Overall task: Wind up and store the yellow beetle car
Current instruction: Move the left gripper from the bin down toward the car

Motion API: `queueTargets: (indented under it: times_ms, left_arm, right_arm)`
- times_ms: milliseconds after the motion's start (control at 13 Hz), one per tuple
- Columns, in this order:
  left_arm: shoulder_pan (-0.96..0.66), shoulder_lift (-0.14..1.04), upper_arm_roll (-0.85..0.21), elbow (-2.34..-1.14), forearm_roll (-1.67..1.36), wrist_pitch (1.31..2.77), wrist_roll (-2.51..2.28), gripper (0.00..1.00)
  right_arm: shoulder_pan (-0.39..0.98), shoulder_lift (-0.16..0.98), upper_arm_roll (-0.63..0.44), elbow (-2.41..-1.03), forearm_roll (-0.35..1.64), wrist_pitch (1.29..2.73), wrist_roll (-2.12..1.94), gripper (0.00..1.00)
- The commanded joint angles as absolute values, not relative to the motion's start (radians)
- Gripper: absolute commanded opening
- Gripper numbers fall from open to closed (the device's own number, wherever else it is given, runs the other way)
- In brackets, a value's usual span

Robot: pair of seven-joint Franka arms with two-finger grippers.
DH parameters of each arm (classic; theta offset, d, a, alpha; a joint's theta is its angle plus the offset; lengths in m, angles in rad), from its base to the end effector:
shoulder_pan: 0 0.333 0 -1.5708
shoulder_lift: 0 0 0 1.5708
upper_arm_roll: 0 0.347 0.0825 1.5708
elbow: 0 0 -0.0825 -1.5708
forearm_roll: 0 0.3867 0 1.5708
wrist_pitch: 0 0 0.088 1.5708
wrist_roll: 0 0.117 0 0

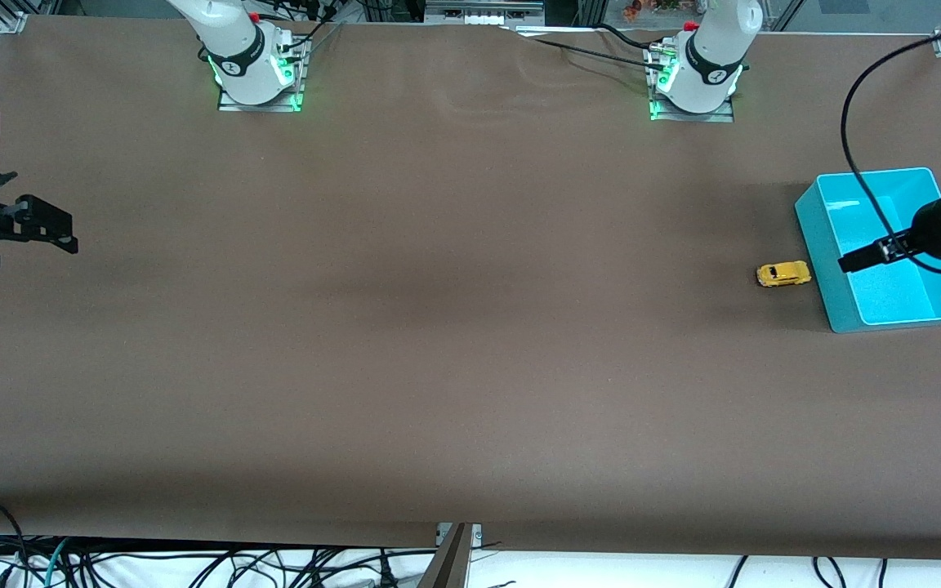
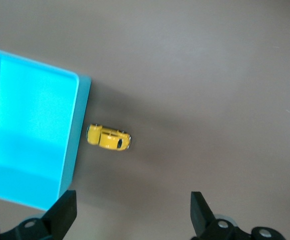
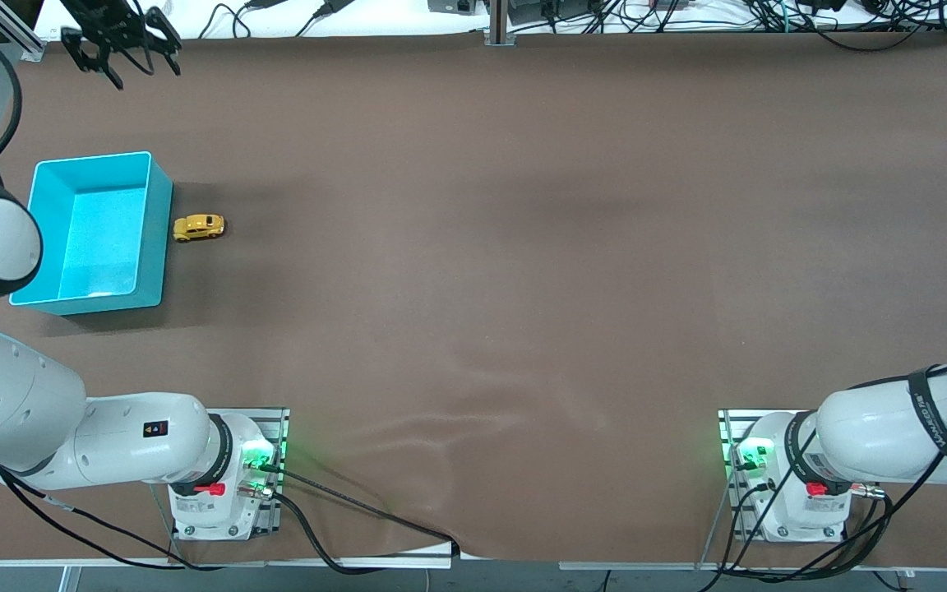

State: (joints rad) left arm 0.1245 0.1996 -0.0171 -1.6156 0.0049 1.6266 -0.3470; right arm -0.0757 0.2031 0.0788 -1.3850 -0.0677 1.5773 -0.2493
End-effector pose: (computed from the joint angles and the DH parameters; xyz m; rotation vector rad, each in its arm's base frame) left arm 0.6057 0.0667 0.5118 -3.0245 -0.6981 0.2912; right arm 0.6254 -0.0114 0.6146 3.0669 0.3879 -0.0255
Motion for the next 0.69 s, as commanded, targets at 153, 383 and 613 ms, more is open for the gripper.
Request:
queueTargets:
  times_ms: [153,383,613]
  left_arm:
    - [0.158,0.169,-0.025,-1.611,0.023,1.525,-0.459,1.00]
    - [0.161,0.160,-0.028,-1.631,0.023,1.516,-0.456,1.00]
    - [0.161,0.163,-0.028,-1.631,0.025,1.520,-0.453,1.00]
  right_arm:
    - [-0.083,0.120,0.080,-1.522,-0.081,1.571,-0.147,1.00]
    - [-0.080,0.124,0.081,-1.520,-0.080,1.568,-0.152,1.00]
    - [-0.080,0.129,0.080,-1.502,-0.080,1.569,-0.158,1.00]
